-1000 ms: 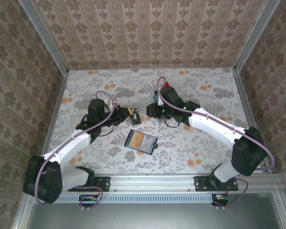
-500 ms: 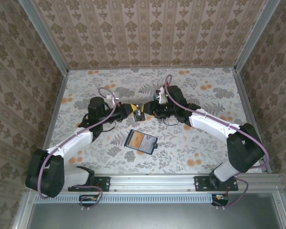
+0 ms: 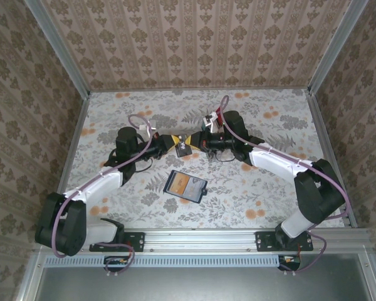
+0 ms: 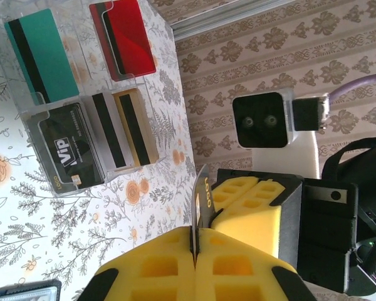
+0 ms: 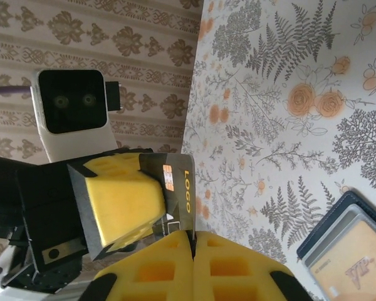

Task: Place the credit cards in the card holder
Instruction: Flip over the card slot in the card holder.

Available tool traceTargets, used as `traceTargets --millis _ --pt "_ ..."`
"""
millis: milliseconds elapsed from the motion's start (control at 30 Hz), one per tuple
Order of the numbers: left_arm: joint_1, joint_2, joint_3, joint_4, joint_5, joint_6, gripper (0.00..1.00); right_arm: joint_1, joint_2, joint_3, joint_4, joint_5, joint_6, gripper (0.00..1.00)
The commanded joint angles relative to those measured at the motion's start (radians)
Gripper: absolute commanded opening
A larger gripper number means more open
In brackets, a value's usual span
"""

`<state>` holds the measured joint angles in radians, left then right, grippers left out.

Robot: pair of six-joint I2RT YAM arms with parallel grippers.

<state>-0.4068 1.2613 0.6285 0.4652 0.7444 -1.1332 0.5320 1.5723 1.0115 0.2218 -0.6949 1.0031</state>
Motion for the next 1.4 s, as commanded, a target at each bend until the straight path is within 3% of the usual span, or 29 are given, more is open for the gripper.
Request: traceTargets --millis 0,133,233,300,367,600,967,1167,1367 --pt "-0.001 -0.009 0.006 -0.007 -0.001 0.010 0.08 0.002 -0.032 -0.024 0.001 -0.032 0.000 0.01" --pt "0.000 -0.025 0.036 -0.242 -0.064 0.118 0.47 0.003 -0.079 -0.040 -0.138 0.066 -0.051 0.00" --pt "0.000 -0.065 0.040 -0.450 -0.192 0.199 0.66 0.049 -0.132 -0.027 -0.405 0.298 -0.152 0.00" --pt "-0.001 -0.088 0.030 -0.532 -0.251 0.251 0.72 0.126 -0.149 -0.014 -0.551 0.511 -0.185 0.00" --pt "-0.001 -0.095 0.031 -0.600 -0.294 0.285 0.77 0.188 -0.141 -0.020 -0.605 0.614 -0.166 0.00" --pt "-0.032 -0.037 0.039 -0.708 -0.350 0.390 0.79 0.336 -0.113 -0.088 -0.609 0.782 -0.020 0.00" --pt "-0.124 0.112 0.052 -0.707 -0.369 0.450 0.79 0.341 -0.149 -0.199 -0.660 0.847 0.063 0.00" --pt "-0.159 0.183 0.063 -0.714 -0.402 0.471 0.78 0.333 -0.162 -0.267 -0.496 0.790 0.126 0.00" --pt "-0.180 0.193 0.055 -0.736 -0.453 0.495 0.79 0.334 -0.232 -0.309 -0.455 0.838 0.179 0.00"
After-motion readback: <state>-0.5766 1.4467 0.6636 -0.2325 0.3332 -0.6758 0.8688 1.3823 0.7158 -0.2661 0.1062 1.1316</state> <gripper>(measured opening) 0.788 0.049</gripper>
